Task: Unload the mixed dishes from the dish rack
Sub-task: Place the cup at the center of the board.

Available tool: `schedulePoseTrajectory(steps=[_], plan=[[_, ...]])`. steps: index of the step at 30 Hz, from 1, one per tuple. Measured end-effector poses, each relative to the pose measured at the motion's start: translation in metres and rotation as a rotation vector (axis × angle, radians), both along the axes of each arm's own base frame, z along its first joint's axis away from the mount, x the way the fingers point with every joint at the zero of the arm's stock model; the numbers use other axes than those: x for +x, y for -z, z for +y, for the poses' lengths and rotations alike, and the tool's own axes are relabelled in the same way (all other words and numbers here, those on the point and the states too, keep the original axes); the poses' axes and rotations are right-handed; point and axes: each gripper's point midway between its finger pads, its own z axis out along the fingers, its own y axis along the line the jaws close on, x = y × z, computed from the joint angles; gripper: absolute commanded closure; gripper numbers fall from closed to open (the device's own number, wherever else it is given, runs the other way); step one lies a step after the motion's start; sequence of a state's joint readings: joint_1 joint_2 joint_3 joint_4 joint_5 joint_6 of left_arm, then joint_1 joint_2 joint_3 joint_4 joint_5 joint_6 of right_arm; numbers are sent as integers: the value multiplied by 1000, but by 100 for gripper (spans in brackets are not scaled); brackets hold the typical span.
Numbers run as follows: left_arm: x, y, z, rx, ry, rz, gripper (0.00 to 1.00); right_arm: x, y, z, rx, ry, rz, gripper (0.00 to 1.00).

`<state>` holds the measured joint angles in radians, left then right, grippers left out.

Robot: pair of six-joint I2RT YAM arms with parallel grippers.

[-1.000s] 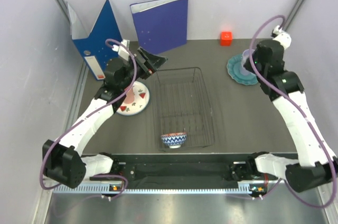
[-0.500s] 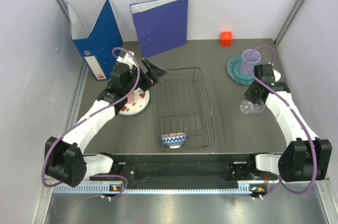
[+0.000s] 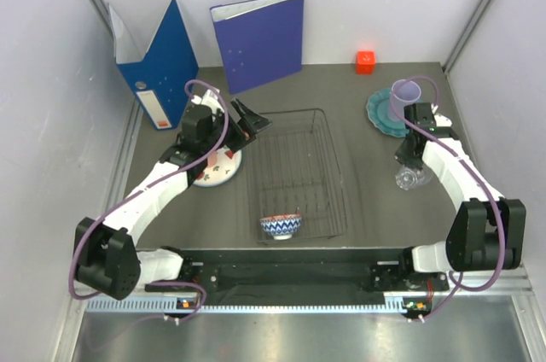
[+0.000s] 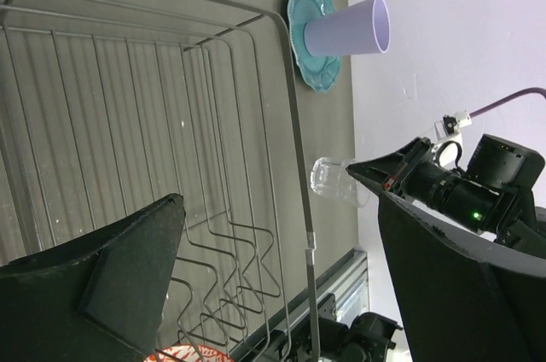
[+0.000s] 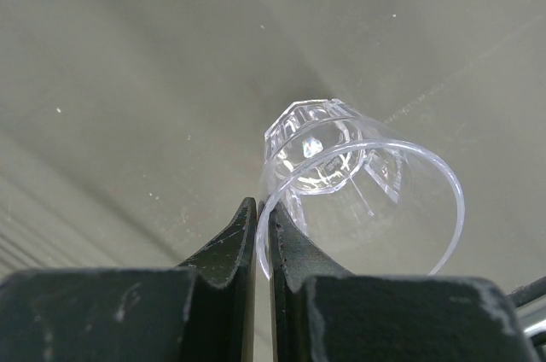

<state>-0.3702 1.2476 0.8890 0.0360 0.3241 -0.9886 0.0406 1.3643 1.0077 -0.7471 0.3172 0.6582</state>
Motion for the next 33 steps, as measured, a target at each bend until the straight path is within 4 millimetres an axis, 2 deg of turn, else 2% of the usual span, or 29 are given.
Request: schedulePoseTrajectory(steps=[3,7,10,15,17,18,20,23,27,30,33], plan=[[-1,4,-1,7,4,8,1,1,3,0,-1,1,0,98],[-3,9,-1,16,10,14,1,-1,8,0,1,0,6,81],[-4,10,-1,18,17,14,1,-1,9,1,5,-1,4,74],[-4,10,-2,17,21,14,1,2,8,2,8,-4,-9,69],[-4,10,-2,17,22,14,1,2,4,2,10,-4,-22,64],[-5,10,-2,17,22,14,1,2,2,2,12,-3,-32,62],[-5,10,-2,20,23,12,1,3,-9,3,20,2,-74,49],[-5,10,-3,26,25,7,1,7,-43,7,50,4,-206,36],[-6,11,-3,53,41,-6,1,18,-122,25,124,-70,-498,32],[-11,9,-5,103,85,-25,1,18,-187,52,208,-221,-732,32],[-23,1,-17,207,180,-85,1,4,-234,84,271,-404,-908,32]])
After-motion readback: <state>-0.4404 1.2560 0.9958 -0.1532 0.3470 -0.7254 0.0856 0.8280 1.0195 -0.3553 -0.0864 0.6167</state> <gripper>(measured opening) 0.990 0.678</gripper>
